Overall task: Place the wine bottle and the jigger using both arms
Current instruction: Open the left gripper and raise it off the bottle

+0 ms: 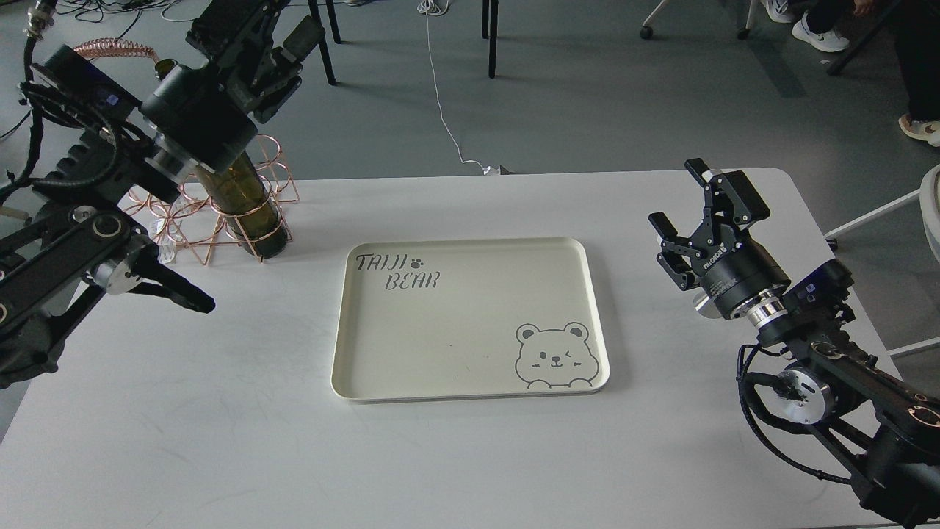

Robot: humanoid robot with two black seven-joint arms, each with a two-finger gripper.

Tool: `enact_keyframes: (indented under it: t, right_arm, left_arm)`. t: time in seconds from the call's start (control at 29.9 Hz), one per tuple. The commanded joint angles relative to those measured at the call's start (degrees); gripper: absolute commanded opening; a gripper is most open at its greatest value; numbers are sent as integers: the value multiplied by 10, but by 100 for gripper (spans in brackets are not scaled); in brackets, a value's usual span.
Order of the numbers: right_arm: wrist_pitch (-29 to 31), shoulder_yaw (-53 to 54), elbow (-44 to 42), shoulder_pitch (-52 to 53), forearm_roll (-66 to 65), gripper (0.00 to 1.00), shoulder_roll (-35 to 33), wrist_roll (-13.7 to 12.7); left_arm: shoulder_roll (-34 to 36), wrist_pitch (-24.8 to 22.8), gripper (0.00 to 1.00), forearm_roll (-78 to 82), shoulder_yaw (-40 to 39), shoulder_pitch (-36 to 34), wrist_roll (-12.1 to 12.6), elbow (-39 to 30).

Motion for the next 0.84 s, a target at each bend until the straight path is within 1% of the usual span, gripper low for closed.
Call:
enact_keyframes:
  t: [0.0, 0.1, 0.17, 0.23, 0.33, 0.43, 0.54, 0.64, 0.8]
  right_arm:
    - [0, 6, 2, -3, 1, 99, 4, 0]
    - [0, 7, 9, -3, 1, 99, 12, 0]
    - [1, 6, 10, -5, 1, 99, 14, 0]
    - [0, 6, 10, -11, 1, 99, 18, 0]
    - [0, 7, 11, -16, 1, 99, 19, 0]
    - [0, 13, 16, -25, 1, 99, 18, 0]
    - [0, 21, 21, -38, 1, 99, 17, 0]
    - [0, 27, 44, -50, 0, 99, 11, 0]
    - [-4, 43, 70, -66, 0, 99, 7, 0]
  left_arm:
    - [-61, -18, 98, -1, -57, 109, 0, 0]
    - [-113, -43, 98, -3, -121, 200, 0, 1]
    - [-141, -56, 98, -3, -153, 245, 0, 2]
    - [-155, -68, 98, -3, -174, 271, 0, 2]
    - [-158, -91, 98, -21, -197, 299, 0, 2]
    - [-155, -133, 98, -74, -214, 342, 0, 3]
    - [-151, -158, 98, -116, -229, 367, 0, 4]
    - [-152, -159, 98, -126, -254, 382, 0, 4]
    - [-158, -161, 98, -172, -281, 382, 0, 4]
